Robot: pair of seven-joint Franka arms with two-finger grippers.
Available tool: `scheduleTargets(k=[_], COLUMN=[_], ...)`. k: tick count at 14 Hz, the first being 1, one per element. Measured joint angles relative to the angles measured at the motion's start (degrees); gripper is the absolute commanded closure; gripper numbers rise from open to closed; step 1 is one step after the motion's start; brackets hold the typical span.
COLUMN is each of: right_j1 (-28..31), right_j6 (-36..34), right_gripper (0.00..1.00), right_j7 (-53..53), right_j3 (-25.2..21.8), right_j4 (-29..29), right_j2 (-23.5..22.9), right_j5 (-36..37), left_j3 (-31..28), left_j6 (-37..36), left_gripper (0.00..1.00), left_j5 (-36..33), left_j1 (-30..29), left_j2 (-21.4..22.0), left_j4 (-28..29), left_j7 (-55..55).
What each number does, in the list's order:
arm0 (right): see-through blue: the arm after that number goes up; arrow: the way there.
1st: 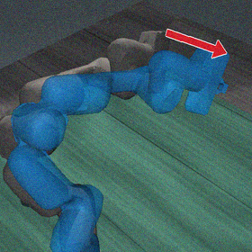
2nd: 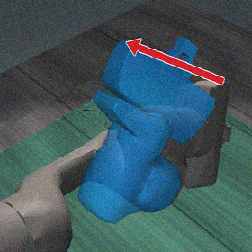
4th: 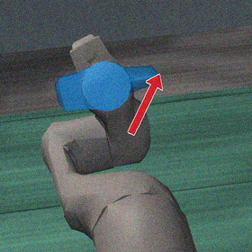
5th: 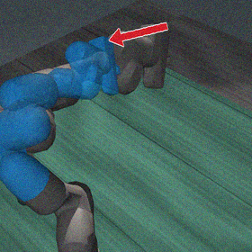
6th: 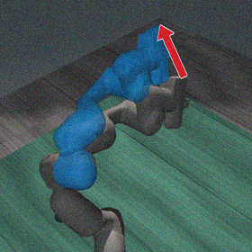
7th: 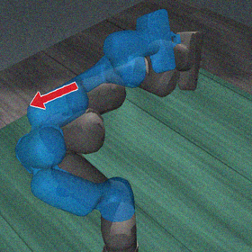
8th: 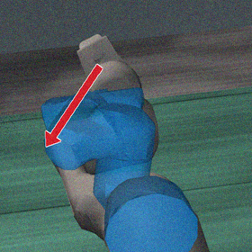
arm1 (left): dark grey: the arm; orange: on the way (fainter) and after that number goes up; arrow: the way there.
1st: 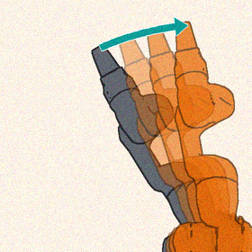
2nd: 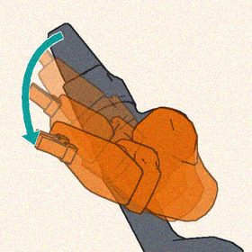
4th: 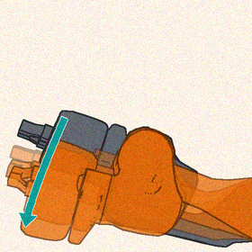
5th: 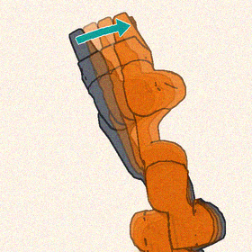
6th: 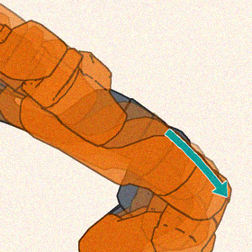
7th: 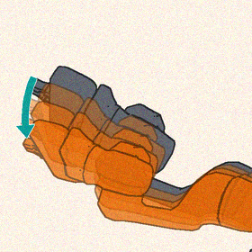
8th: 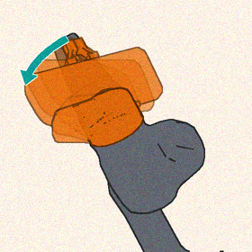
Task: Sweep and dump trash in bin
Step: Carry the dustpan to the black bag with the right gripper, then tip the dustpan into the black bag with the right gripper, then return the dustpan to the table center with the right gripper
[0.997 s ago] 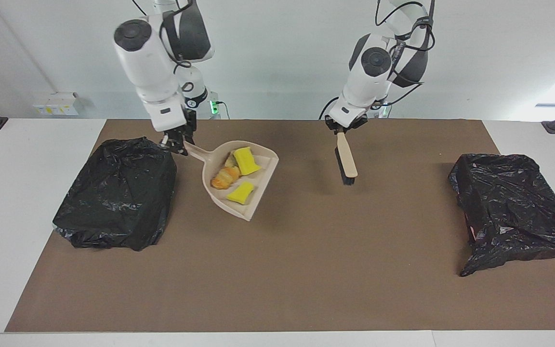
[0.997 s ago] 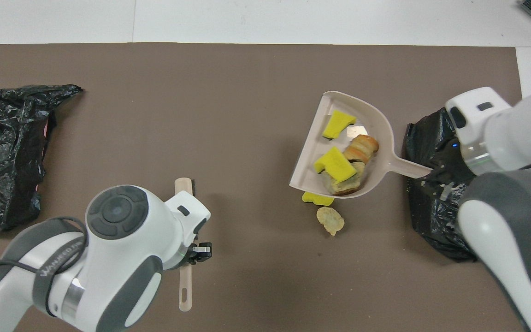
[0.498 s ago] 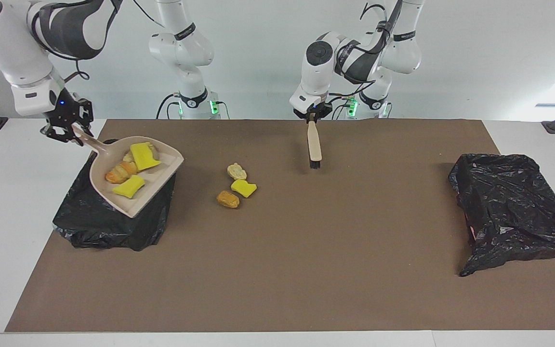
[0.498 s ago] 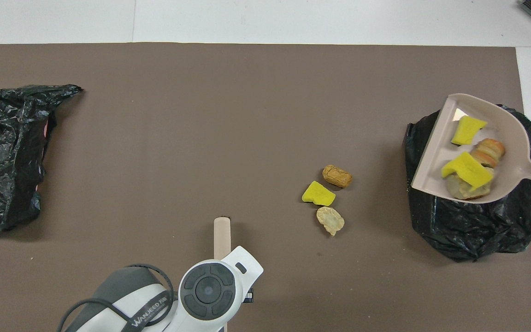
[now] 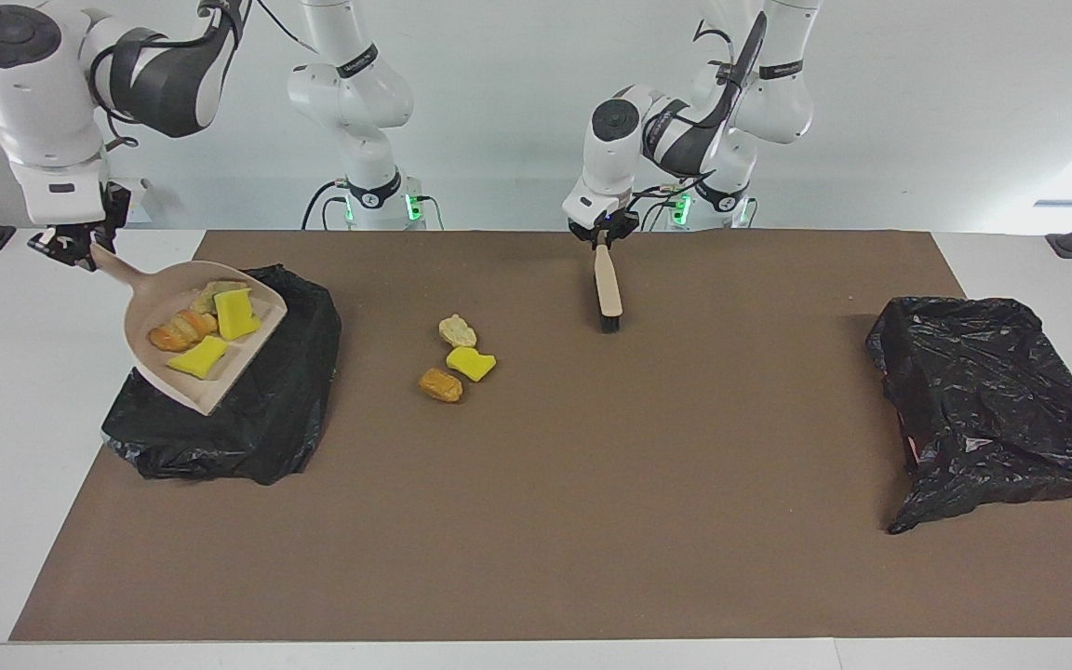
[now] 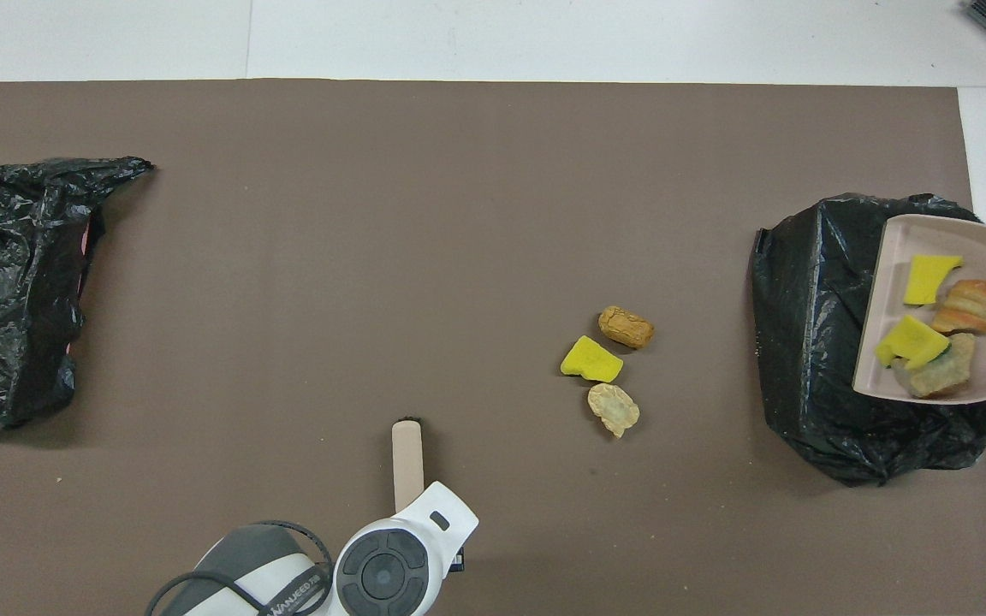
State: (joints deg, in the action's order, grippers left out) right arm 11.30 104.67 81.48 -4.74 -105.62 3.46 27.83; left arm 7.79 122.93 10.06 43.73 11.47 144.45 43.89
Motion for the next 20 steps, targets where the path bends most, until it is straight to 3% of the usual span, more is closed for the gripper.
scheduleTargets(k=[5, 9, 12, 15, 17, 20], right_j1=[-5.9, -8.1, -11.7, -14.1, -14.1, -14.6], right_j6=[0.9, 0.3, -7.7, -18.6, -25.4, -30.9], right_gripper=[1.00, 1.00, 1.00, 1.00, 1.00, 1.00], right_j7=[0.0, -0.1, -0.5, -2.4, -7.5, -22.2], right_j3=[0.5, 0.6, 0.6, 2.2, 5.9, 11.2], right_j4=[-2.3, -3.2, -1.1, 4.4, 7.4, 8.4], right_j2=[-0.7, -0.7, -0.5, 1.0, 2.4, 4.8], right_j5=[11.5, 15.7, 18.1, 18.2, 15.9, 3.3], left_j3=[-0.9, -1.5, -1.9, -2.1, -2.1, -2.1], left_j6=[0.5, -1.9, -6.6, -11.8, -15.5, -18.1], left_gripper=[0.00, 0.00, 0.00, 0.00, 0.00, 0.00], left_j5=[0.0, 0.0, 0.0, -1.0, -3.3, -4.7], left_j1=[-0.9, -8.3, -16.0, -22.7, -26.2, -32.1], left_j2=[0.1, -0.1, -0.8, -2.4, -4.5, -7.7], left_j4=[-1.3, -6.8, -12.9, -20.3, -26.7, -34.4], left_j7=[0.4, -5.4, -14.9, -23.5, -28.1, -37.1])
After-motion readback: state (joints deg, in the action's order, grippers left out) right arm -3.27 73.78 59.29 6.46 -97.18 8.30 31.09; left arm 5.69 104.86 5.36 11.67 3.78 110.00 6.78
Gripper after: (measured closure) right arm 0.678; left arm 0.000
